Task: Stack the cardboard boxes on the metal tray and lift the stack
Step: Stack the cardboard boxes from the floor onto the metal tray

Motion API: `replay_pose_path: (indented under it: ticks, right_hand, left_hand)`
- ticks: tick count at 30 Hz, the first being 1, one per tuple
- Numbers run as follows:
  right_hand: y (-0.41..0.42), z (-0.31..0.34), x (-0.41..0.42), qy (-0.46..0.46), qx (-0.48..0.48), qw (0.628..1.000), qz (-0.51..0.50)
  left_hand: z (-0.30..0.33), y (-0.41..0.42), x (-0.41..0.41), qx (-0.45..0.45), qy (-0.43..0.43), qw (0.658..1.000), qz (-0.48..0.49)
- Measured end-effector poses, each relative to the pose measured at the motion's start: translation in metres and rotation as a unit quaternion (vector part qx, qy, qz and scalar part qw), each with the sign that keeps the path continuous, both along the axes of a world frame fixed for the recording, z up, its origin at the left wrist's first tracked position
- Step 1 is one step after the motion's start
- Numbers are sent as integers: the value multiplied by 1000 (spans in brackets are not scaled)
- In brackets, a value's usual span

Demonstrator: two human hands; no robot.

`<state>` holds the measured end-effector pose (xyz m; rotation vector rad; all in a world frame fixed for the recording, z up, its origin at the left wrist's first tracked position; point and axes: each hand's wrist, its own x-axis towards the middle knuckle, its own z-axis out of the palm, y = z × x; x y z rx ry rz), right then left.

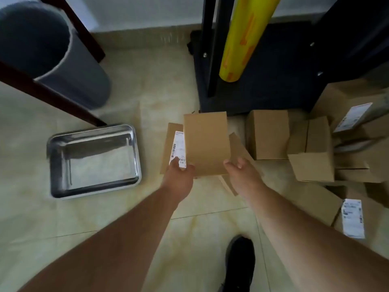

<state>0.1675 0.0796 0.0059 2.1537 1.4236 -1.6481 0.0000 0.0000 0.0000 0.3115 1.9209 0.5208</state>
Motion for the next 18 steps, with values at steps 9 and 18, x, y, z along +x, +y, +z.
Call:
replay_pose_path:
  ticks: [9, 18]
  right_hand:
    - [-9, -25, -3, 21, 62, 998, -2]
    - [-28, -2, -23, 25, 71, 997, 21]
  left_hand:
    - [-21, 1, 8, 70, -13, 997, -21]
    - [7, -20, -18, 71, -12, 997, 0]
